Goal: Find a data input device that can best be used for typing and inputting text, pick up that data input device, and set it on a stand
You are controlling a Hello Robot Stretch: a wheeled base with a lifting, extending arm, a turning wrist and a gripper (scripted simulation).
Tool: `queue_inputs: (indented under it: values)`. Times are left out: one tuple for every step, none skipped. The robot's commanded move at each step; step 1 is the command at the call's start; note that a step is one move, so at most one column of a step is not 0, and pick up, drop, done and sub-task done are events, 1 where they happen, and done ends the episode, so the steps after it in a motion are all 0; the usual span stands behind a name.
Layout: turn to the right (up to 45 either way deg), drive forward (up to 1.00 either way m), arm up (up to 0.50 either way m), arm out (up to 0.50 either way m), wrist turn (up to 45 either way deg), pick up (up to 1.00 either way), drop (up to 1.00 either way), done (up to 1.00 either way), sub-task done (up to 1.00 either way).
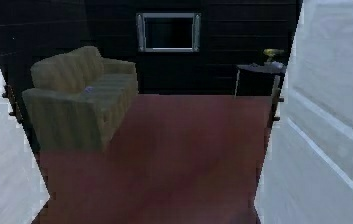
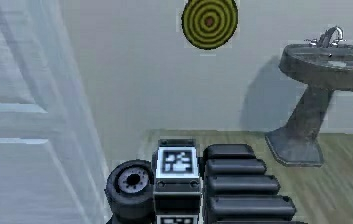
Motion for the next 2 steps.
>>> queue_inputs:
  values:
    - [-3.0, 0.00, 0.00, 0.00, 0.0, 0.00, 0.00, 0.00, 0.00]
    - [0.0, 1.00, 0.00, 0.00, 0.0, 0.00, 0.00, 0.00, 0.00]
